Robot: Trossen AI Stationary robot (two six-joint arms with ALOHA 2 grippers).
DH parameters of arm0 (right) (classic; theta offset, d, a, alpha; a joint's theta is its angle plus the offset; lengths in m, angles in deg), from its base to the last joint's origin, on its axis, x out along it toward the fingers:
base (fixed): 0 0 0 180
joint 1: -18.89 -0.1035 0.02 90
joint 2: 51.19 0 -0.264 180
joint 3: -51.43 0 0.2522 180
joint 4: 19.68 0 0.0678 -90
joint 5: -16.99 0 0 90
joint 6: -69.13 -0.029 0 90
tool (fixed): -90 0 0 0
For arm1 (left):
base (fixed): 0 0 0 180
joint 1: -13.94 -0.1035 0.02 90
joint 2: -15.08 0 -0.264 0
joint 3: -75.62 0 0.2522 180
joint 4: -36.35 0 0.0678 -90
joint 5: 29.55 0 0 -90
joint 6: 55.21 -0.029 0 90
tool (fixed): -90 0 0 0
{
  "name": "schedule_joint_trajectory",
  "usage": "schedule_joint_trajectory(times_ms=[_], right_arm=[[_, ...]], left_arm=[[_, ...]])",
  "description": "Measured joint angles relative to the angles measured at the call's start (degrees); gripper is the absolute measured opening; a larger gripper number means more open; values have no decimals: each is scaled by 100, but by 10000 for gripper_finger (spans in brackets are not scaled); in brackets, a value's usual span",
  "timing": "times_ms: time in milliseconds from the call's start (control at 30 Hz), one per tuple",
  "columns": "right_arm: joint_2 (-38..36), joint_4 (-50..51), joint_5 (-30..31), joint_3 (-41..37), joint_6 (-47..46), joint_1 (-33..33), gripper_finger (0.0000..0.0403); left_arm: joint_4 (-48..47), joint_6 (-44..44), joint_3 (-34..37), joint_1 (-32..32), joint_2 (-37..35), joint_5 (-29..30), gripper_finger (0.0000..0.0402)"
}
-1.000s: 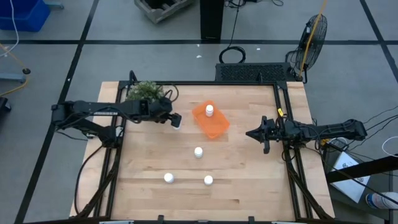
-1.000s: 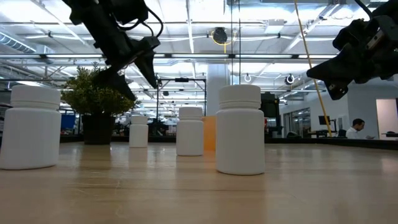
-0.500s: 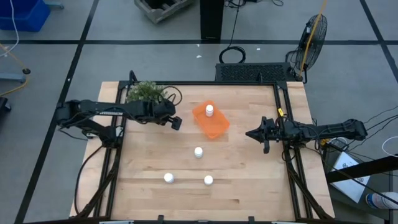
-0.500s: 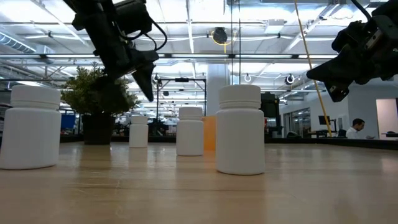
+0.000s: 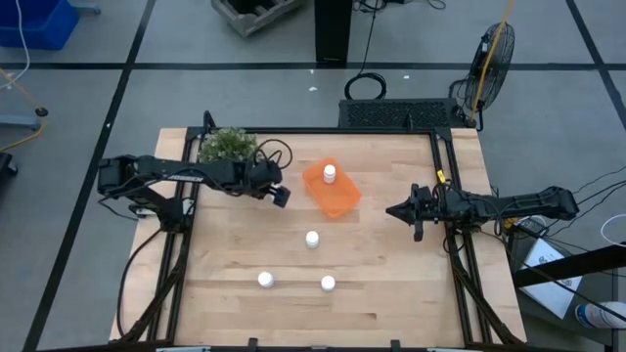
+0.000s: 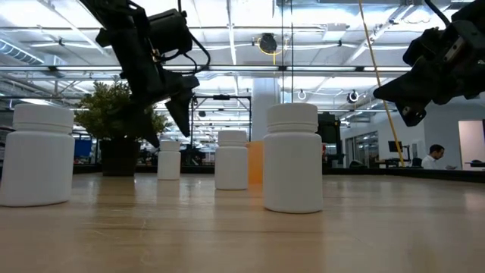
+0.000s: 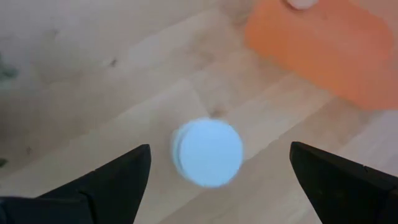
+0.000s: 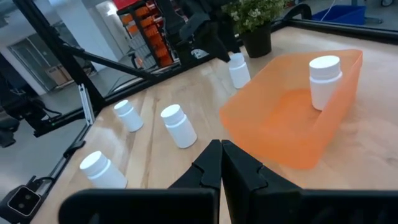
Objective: Pick and place pill bottles into a basket
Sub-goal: Put the white pill bottle into the orange bin
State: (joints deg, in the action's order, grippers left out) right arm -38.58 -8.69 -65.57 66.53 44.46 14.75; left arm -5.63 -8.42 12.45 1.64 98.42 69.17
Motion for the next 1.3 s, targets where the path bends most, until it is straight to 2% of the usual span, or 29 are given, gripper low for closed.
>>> schedule_joint_trajectory(times_ms=[433,533,767,933,1100,1300], right_arm=[[34,0,0,-1,-9,0,0],[34,0,0,-1,-15,0,0],[34,0,0,-1,-15,0,0],[34,0,0,-1,-17,0,0],[34,2,0,1,-11,2,0],[34,2,2,-1,-4,0,0]], left_arm=[[-129,23,4,-221,46,-230,387],[-127,31,5,-283,104,-316,365],[20,-18,7,-316,93,-390,284],[22,-153,7,-312,93,-423,244],[22,-164,7,-312,93,-421,224],[60,-127,7,-311,303,-446,219]])
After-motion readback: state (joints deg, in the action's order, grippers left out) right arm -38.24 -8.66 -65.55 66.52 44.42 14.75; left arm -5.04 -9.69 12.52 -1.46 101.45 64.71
